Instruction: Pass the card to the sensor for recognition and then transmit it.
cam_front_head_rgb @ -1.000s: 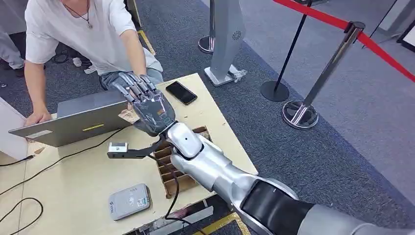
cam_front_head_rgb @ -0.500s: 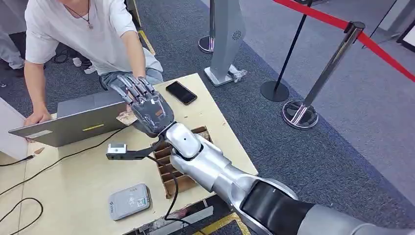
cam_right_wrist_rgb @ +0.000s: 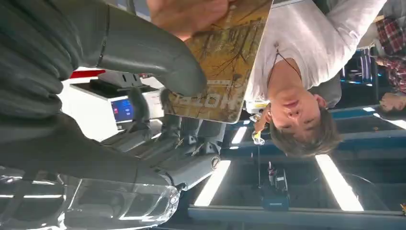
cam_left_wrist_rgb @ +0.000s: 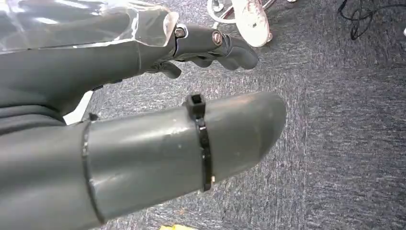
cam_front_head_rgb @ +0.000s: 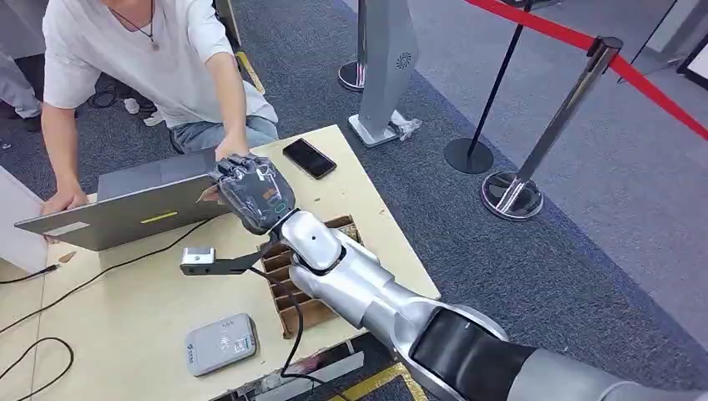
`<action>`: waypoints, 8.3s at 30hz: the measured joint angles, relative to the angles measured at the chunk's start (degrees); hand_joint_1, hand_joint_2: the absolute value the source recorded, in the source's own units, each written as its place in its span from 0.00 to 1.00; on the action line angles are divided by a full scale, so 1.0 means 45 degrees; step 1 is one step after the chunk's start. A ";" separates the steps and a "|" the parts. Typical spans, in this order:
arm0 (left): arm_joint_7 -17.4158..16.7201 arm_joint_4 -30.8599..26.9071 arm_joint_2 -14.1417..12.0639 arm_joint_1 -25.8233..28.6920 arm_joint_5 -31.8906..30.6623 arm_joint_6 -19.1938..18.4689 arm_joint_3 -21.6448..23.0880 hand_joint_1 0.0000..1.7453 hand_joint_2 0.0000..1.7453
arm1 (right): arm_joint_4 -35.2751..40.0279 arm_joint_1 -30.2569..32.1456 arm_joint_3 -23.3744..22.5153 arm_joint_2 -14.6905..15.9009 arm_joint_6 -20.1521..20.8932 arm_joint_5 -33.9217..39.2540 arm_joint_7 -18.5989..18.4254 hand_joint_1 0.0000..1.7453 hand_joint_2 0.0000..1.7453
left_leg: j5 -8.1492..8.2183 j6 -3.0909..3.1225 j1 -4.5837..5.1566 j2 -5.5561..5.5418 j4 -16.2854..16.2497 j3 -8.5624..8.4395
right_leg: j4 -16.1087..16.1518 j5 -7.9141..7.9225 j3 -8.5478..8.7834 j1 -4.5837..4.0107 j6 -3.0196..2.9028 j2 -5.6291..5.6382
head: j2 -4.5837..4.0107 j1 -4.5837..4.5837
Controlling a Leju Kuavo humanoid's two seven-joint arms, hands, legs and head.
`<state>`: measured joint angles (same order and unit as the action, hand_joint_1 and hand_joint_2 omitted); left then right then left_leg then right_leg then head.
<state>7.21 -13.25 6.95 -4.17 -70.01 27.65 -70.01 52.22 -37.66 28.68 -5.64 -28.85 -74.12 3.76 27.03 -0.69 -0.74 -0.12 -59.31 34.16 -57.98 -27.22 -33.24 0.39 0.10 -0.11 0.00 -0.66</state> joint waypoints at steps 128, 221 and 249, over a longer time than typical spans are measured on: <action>-0.0155 0.0024 0.0170 0.0196 0.0549 0.0437 -0.0325 0.00 0.00 | -0.3633 -0.0614 0.4410 -0.1268 1.0573 1.4327 0.0946 1.00 1.00 | 0.0000 -0.0003 -0.0007 0.0003 0.0001 -0.0003 | 0.0001 -0.0003 -0.0002 -0.0002 -0.0007 0.0004 | 0.0000 0.0000; -0.0515 0.0024 0.0219 0.0160 0.0563 0.0437 -0.0359 0.00 0.00 | -0.5085 -0.0436 0.4988 -0.1826 0.6397 0.7354 -0.1103 1.00 1.00 | 0.0000 -0.0003 -0.0007 0.0003 0.0000 -0.0004 | 0.0001 -0.0003 -0.0003 -0.0001 -0.0007 0.0004 | 0.0000 0.0000; -0.0437 0.0024 0.0097 0.0157 0.0549 0.0369 -0.0364 0.00 0.00 | -0.4759 -0.0419 0.4774 -0.1753 0.6883 0.8443 -0.0305 1.00 1.00 | 0.0000 -0.0003 -0.0007 0.0006 0.0000 -0.0006 | 0.0001 -0.0003 -0.0006 -0.0002 -0.0007 0.0008 | 0.0000 0.0000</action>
<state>5.25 -13.14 7.39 -3.46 -67.54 29.31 -71.65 30.80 -39.54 50.16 -13.53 2.12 -36.12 2.39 27.04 -0.70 -0.77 -0.09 -59.31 34.13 -57.97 -27.23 -33.27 0.39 0.07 -0.07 0.00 -0.66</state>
